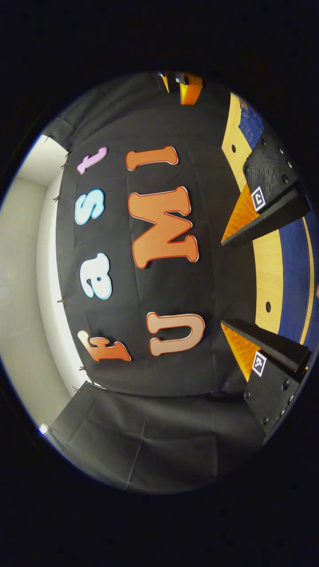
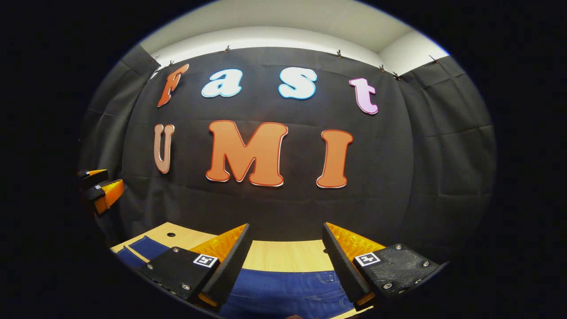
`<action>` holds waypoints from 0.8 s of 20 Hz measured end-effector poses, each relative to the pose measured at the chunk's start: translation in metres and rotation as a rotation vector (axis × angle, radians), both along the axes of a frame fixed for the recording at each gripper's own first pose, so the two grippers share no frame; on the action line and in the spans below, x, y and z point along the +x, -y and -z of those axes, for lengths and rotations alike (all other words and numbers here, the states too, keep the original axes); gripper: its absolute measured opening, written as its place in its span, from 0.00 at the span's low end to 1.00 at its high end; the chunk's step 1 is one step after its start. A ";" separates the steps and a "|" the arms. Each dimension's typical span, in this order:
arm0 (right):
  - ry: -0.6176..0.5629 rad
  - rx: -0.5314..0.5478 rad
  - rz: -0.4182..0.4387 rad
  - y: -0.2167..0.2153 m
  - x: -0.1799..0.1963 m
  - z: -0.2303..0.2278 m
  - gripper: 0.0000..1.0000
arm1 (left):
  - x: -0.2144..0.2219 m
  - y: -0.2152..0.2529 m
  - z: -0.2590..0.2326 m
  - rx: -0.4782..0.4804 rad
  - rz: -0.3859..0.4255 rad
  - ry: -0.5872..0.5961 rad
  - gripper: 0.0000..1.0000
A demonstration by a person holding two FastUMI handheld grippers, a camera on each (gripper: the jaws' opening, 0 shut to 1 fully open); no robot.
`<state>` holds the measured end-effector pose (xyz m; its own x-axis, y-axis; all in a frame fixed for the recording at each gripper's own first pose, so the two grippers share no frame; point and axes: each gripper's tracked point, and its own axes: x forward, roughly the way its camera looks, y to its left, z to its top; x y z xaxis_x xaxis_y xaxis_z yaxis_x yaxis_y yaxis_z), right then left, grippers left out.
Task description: Grasp the waist and the cuffs of the jeans and fold them to make the two legs overlap; first hold the waist and fold one-third of the jeans toward the cuffs, then hold the cuffs and fold the remaining one-third in the same direction to finish folding.
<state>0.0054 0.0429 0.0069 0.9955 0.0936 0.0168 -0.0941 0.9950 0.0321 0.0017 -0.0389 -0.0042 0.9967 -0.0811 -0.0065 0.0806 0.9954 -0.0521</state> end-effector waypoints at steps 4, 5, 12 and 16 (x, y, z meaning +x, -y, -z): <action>0.017 -0.014 -0.070 -0.028 0.000 -0.004 0.96 | 0.000 0.001 0.005 0.007 0.001 -0.009 1.00; 0.026 -0.022 -0.084 -0.033 -0.001 -0.007 0.96 | 0.000 0.001 0.004 0.005 0.001 -0.009 1.00; 0.024 -0.047 -0.057 -0.021 0.007 -0.005 0.97 | 0.004 -0.015 0.008 0.020 -0.036 -0.006 1.00; -0.037 -0.010 0.026 0.012 0.013 0.013 0.97 | 0.010 -0.015 0.027 0.025 -0.022 -0.048 1.00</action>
<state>0.0183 0.0309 -0.0061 0.9975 0.0681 -0.0205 -0.0676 0.9974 0.0248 0.0120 -0.0237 -0.0312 0.9967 -0.0583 -0.0562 0.0567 0.9979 -0.0302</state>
